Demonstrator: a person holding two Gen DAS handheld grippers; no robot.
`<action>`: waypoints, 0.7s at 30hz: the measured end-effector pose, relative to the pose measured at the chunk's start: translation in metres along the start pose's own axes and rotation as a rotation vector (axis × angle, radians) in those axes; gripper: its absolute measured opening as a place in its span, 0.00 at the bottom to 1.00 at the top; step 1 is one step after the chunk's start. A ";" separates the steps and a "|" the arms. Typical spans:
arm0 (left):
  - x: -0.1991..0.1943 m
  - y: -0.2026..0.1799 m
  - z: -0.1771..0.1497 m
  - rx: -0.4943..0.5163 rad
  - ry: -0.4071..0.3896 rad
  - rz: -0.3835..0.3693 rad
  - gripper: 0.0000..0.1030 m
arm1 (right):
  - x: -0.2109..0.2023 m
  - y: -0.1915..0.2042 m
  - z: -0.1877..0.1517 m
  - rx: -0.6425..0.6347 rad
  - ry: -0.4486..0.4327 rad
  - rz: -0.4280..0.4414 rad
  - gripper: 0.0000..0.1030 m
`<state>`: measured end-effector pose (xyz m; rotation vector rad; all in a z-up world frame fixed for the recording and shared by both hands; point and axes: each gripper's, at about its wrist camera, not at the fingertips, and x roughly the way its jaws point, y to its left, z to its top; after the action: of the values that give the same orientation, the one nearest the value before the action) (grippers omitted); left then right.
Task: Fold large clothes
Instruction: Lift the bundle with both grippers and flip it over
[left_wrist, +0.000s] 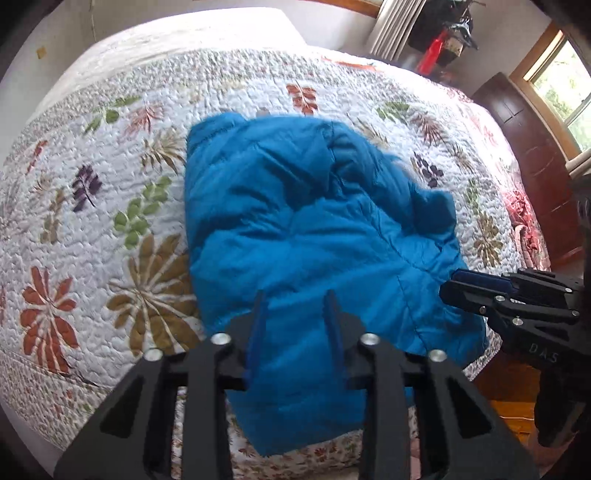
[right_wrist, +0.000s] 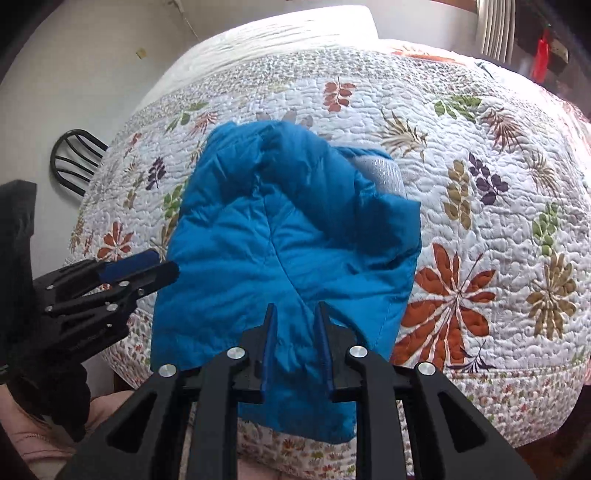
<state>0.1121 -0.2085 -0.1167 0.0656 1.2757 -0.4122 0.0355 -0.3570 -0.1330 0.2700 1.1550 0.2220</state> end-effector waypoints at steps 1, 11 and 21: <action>0.006 -0.001 -0.004 0.005 0.021 -0.004 0.18 | 0.002 0.000 -0.003 0.001 0.009 -0.004 0.20; 0.030 -0.009 -0.024 0.064 0.043 0.005 0.16 | 0.052 -0.024 -0.031 0.105 0.123 0.027 0.01; 0.041 -0.011 -0.033 0.098 0.030 0.043 0.16 | 0.064 -0.024 -0.039 0.114 0.097 0.024 0.00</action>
<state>0.0877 -0.2207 -0.1633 0.1827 1.2814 -0.4377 0.0258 -0.3557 -0.2111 0.3769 1.2630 0.1928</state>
